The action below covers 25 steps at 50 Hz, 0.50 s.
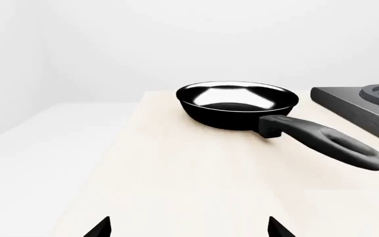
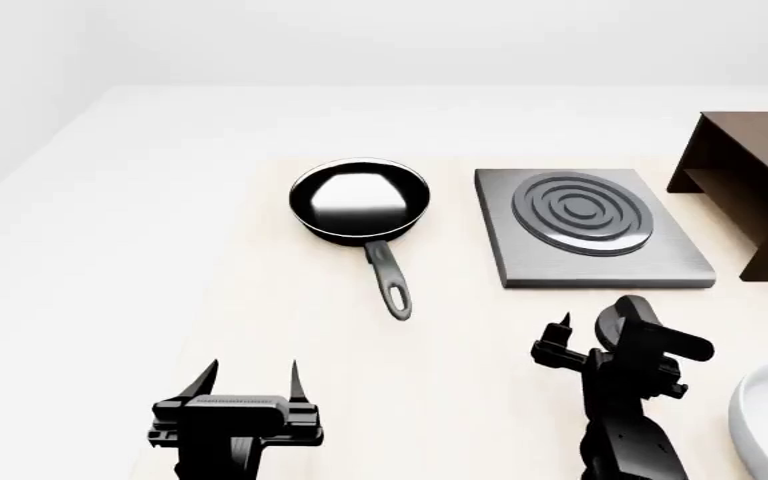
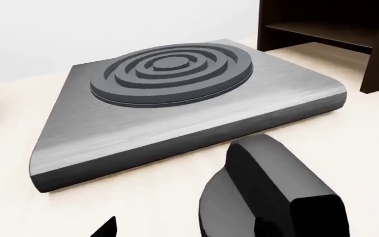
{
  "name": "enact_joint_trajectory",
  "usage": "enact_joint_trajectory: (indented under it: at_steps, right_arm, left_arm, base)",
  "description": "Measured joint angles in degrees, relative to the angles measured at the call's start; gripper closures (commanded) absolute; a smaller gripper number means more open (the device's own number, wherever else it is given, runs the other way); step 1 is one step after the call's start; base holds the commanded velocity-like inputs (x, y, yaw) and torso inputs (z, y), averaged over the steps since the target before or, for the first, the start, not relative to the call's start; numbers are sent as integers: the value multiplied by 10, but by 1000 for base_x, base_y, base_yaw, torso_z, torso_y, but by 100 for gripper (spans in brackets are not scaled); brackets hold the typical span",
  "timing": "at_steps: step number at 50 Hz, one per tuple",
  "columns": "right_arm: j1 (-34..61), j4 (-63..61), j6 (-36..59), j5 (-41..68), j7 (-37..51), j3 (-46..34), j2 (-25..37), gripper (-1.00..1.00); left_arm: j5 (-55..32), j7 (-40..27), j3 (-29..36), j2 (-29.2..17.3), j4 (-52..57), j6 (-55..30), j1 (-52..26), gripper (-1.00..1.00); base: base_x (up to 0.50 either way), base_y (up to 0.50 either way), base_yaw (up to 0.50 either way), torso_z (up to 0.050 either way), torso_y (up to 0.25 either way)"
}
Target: Turn on the stove.
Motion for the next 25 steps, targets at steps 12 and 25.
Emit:
enact_joint_trajectory:
  at_steps: [12,25]
  right_arm:
    - [1,-2,6,5,3,2,5,-100]
    - [-3,-8,10,11,4,0,8,-100]
  left_arm:
    - [-3,-2,3,-2,-1,0,-1,-100]
    - [-5,-4,6,-4,-3,2,-3,-100]
  base:
    - [0,0,0,0,0]
    - [0,0,0,0,0]
